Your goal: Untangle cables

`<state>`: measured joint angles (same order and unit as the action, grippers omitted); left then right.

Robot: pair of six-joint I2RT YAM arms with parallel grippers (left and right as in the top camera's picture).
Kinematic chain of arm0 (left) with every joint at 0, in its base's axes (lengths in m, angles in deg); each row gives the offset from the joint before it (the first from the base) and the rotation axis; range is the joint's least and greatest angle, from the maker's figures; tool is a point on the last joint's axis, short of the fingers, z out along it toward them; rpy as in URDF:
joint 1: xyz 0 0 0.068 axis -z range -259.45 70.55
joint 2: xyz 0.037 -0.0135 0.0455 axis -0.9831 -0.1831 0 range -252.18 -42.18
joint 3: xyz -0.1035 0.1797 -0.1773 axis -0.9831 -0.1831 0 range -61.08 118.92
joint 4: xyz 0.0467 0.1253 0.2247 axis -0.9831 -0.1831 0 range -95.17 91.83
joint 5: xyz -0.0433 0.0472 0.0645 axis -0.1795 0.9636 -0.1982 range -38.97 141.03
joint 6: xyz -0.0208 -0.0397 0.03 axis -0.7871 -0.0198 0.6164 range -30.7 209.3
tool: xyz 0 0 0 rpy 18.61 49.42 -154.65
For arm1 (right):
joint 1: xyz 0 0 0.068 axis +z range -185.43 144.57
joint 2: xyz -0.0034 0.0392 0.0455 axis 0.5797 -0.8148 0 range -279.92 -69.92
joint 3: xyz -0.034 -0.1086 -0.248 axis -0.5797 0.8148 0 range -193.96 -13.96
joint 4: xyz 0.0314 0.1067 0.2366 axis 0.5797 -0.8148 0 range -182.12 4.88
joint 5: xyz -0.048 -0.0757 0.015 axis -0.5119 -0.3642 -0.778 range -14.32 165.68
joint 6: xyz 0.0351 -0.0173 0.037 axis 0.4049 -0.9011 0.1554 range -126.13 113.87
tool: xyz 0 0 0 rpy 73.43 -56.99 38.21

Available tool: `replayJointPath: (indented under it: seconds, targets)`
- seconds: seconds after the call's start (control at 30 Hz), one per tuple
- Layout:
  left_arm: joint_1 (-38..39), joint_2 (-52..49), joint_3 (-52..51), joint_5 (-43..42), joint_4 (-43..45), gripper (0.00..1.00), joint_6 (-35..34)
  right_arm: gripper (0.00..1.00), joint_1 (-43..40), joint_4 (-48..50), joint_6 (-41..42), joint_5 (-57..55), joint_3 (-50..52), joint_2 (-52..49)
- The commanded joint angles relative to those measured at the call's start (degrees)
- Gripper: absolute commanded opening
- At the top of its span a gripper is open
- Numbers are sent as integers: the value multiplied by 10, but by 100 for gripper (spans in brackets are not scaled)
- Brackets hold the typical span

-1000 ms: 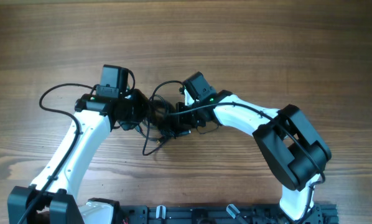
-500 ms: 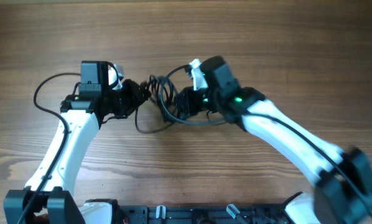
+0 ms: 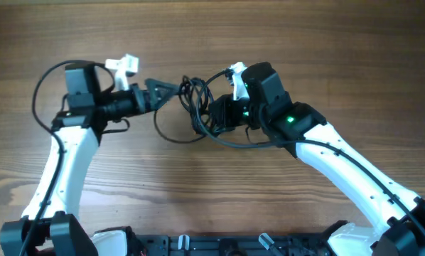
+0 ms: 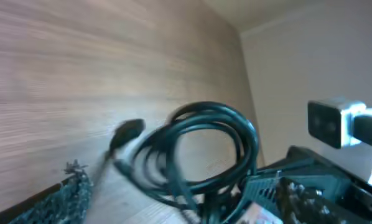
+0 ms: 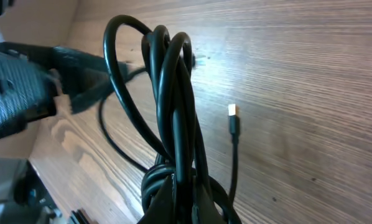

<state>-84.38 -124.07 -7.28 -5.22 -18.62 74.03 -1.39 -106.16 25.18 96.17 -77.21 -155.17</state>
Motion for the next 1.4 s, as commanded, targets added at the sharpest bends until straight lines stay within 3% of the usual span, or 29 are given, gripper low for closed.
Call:
replayJointPath:
  seconds: [0.0,0.13,0.23,0.37,0.47,0.6,0.87,0.97,1.1,1.23,1.37]
  targets:
    - [-40,16,-2,-1,3,91,31,4,-24,-8,34,-8,-7,1]
    - [-40,54,-1,116,1,85,-7,4,-30,-23,48,-8,-7,1]
    - [-22,88,-1,137,-24,74,-37,4,-30,-23,52,-8,-7,1]
    - [73,85,-10,180,-113,69,-125,4,-30,-24,69,-8,-7,1]
    - [177,78,-35,233,-89,68,-175,4,-30,-24,73,-5,-7,1]
    - [232,76,-37,284,-59,65,-209,4,-30,-26,75,5,-7,1]
    - [235,2,-41,310,-28,56,-210,4,-30,-26,76,21,-7,1]
    - [235,-26,-41,252,20,54,-209,4,-30,-34,74,20,-7,1]
    - [235,-28,-41,167,47,52,-151,4,-30,-39,68,20,-7,1]
    - [235,-42,-41,208,-4,53,-134,4,-30,-36,68,25,-7,1]
    - [235,-88,-41,229,-10,44,-135,4,-30,-17,69,83,-7,1]
